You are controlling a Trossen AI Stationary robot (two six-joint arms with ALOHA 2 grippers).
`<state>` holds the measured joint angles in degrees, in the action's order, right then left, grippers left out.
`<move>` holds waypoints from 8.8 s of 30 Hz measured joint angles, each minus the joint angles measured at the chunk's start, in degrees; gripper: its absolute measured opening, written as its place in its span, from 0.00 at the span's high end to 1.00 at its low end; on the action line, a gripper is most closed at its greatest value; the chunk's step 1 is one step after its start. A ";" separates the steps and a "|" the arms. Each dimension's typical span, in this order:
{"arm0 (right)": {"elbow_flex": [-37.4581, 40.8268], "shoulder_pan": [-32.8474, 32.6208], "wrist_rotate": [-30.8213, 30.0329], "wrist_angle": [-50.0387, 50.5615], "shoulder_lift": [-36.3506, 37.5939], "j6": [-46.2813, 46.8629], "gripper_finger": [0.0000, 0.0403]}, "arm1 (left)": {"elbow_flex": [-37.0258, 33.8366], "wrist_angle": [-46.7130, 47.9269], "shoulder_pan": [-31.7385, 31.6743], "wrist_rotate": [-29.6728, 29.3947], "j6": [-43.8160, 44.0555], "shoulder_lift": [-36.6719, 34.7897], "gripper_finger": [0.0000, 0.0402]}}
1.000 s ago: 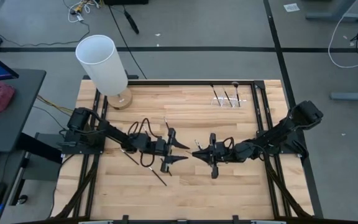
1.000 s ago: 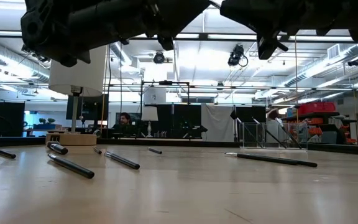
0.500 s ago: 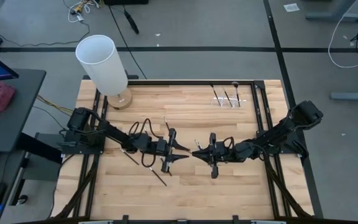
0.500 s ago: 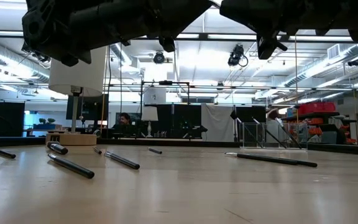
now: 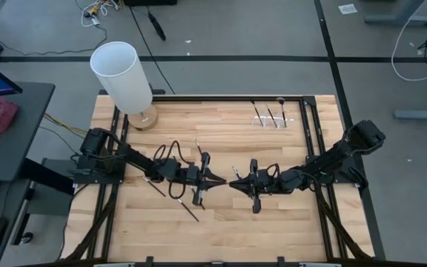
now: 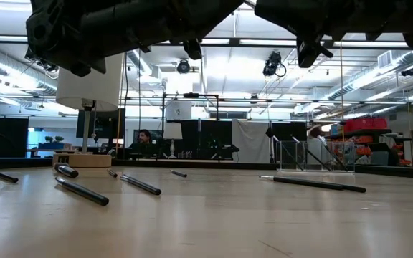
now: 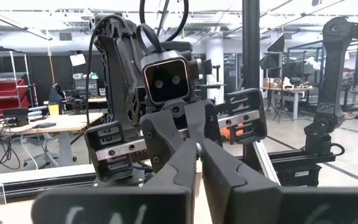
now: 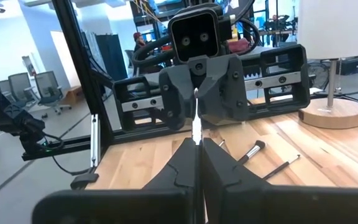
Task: Put items in baskets/containers
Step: Put the eyeshadow brush into the transparent organizer, then put the powder brush into the transparent organizer
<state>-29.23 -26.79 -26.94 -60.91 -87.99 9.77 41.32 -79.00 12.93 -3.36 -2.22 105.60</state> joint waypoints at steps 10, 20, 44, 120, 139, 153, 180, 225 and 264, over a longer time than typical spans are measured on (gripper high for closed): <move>0.00 -0.04 -0.83 2.96 0.02 0.28 0.94 | 0.00 2.56 -0.02 1.50 -0.11 0.00 0.99; -0.07 0.70 -2.36 33.04 8.85 14.84 0.62 | 0.00 17.12 -1.21 0.55 1.39 0.00 0.99; -21.79 3.54 0.00 62.94 -3.37 7.93 0.68 | 0.00 18.50 -3.39 -0.04 2.03 0.00 0.97; 7.08 66.86 10.13 56.94 30.84 -8.73 0.97 | -0.02 23.19 -0.34 -2.57 9.03 0.00 0.71; 7.08 66.84 10.04 56.07 23.53 -8.21 0.95 | -0.02 23.17 0.15 -2.59 10.60 0.00 0.71; 7.08 66.84 9.86 55.49 21.59 -7.13 0.92 | -0.02 23.17 0.24 -2.54 10.62 0.00 0.71; -5.21 56.92 10.03 61.22 28.46 -6.95 0.63 | -0.02 23.17 0.22 -2.56 10.65 0.00 0.71; 6.12 11.69 -9.99 6.79 -9.90 8.82 0.90 | -4.33 126.56 11.29 -24.56 94.77 -30.60 0.51; 6.12 11.68 -9.97 6.06 -9.88 10.04 0.90 | -6.97 113.14 7.86 -27.73 92.80 -15.84 0.87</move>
<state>-23.12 -15.10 -36.91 -54.85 -97.86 19.81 34.35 34.14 20.79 -31.08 90.58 89.77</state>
